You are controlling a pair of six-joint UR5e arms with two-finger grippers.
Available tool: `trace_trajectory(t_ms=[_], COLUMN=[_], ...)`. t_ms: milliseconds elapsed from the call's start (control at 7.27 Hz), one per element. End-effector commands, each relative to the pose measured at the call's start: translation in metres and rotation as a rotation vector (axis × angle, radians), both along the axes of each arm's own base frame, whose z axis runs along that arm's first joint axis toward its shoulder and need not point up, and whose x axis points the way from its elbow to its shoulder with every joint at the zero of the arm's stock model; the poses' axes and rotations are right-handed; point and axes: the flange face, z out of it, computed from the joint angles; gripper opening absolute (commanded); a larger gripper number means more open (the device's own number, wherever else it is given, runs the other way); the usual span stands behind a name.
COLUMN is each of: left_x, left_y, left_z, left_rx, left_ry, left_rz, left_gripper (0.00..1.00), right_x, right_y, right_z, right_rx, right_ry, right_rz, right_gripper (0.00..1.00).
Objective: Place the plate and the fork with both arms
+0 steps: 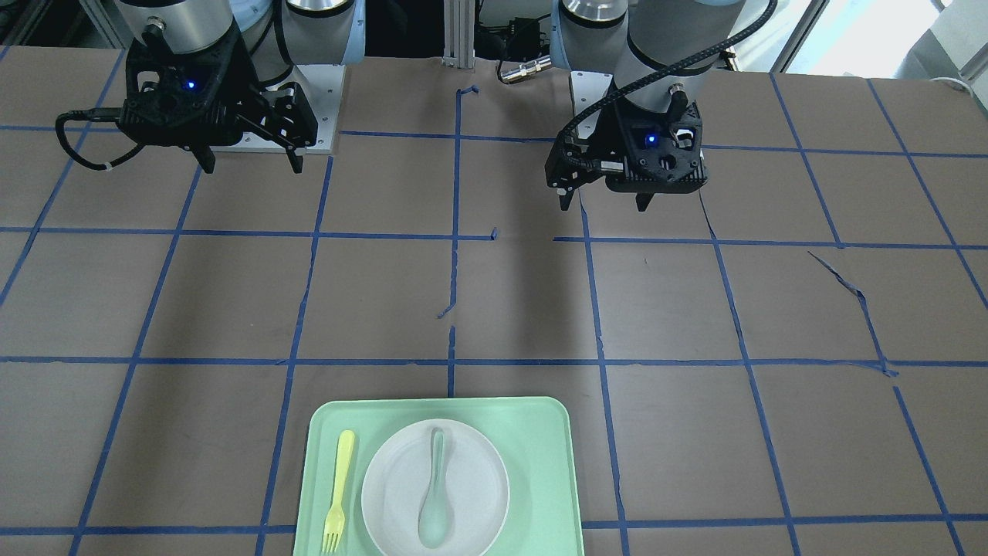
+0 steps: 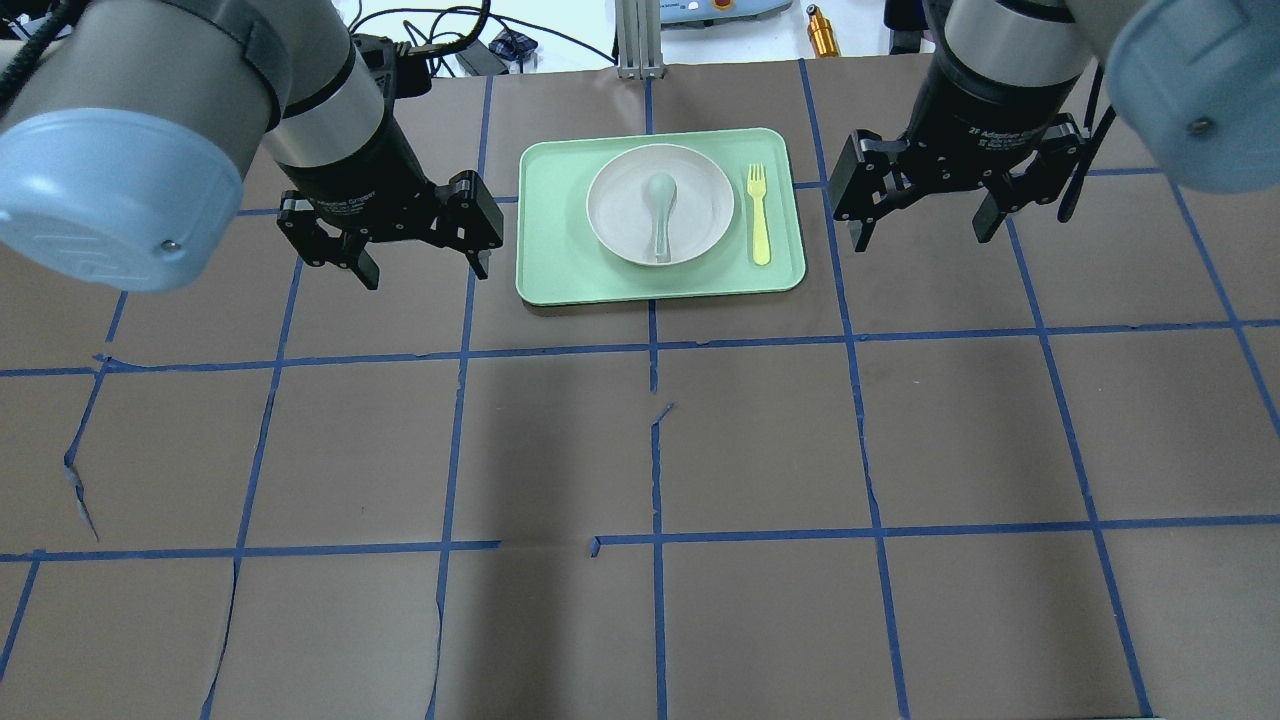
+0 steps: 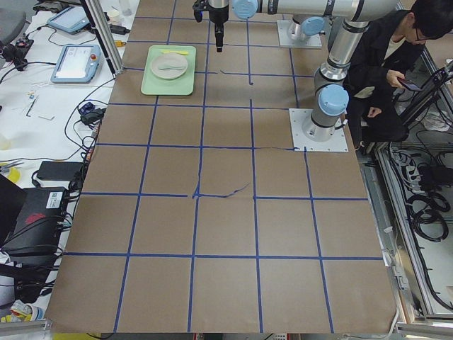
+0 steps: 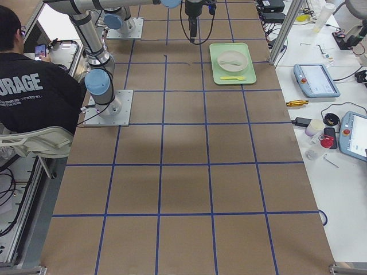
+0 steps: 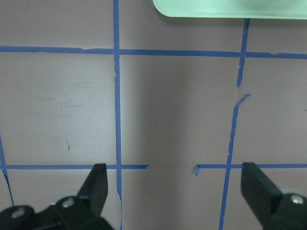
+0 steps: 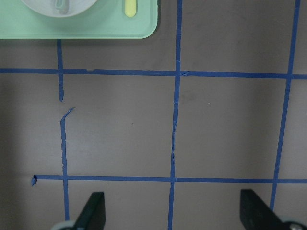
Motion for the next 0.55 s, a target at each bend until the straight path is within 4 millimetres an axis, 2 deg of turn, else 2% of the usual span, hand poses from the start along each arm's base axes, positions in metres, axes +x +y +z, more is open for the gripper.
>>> trace_trajectory(t_ms=[0, 413], left_x=[0.0002, 0.0005], left_y=[-0.0001, 0.0021], left_z=[0.0015, -0.0016], left_rx=[-0.009, -0.002], left_ry=[-0.003, -0.004], left_rz=[0.0, 0.0], left_gripper=[1.0, 1.0], right_x=[0.0005, 0.0006], right_y=[-0.004, -0.0051], right_z=[-0.0003, -0.0018], right_rx=[-0.001, -0.004], right_ry=[0.0, 0.0], right_rz=[0.002, 0.002], right_gripper=[1.0, 1.0])
